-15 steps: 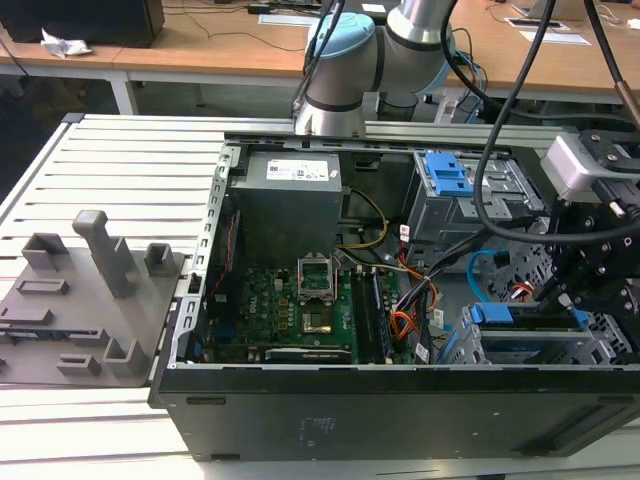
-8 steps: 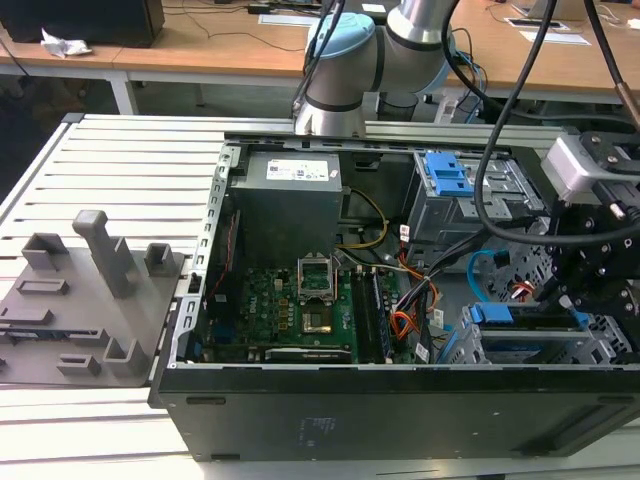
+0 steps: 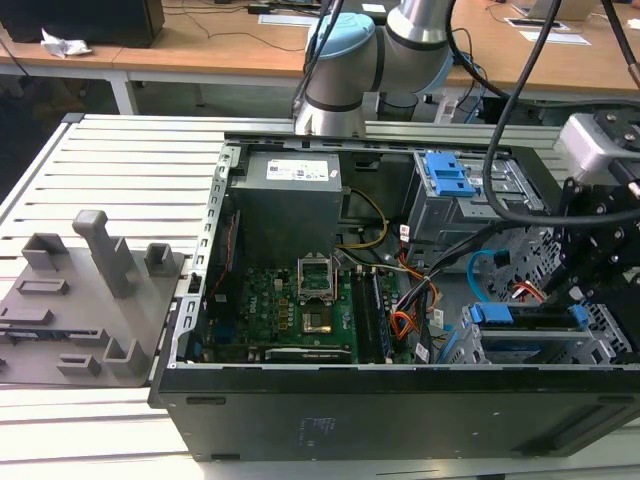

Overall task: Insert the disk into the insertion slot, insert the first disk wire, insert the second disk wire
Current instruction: 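Insert the first disk wire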

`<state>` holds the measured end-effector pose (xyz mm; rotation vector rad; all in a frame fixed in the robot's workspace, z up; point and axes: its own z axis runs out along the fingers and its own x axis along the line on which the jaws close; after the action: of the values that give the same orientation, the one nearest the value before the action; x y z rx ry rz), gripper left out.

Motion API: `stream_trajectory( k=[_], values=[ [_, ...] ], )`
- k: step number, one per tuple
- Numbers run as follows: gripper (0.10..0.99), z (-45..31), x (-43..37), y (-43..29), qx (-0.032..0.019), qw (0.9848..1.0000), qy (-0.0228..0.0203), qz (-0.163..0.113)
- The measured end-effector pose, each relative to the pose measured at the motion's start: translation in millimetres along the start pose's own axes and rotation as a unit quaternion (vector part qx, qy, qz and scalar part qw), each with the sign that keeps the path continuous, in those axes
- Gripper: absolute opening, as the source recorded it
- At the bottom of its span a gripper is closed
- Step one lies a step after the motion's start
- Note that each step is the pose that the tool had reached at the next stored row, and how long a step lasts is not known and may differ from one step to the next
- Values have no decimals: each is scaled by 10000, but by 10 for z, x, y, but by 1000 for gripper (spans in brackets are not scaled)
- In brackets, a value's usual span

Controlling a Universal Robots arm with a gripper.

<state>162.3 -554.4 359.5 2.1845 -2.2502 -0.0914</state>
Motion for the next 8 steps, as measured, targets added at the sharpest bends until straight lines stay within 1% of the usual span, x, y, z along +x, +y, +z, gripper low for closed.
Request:
stream_trajectory(
  k=[1,3,4,5,6,8],
  values=[
    [235,-31,-1,2,0,10000,-1,0],
    [235,-132,-5,6,0,10000,0,0],
    [235,-163,-6,7,0,10000,-1,0],
    [235,-213,-8,10,0,10000,-1,0],
    [235,-248,-9,11,0,10000,-1,0],
    [235,-250,-9,11,0,10000,-2,0]
  ],
)
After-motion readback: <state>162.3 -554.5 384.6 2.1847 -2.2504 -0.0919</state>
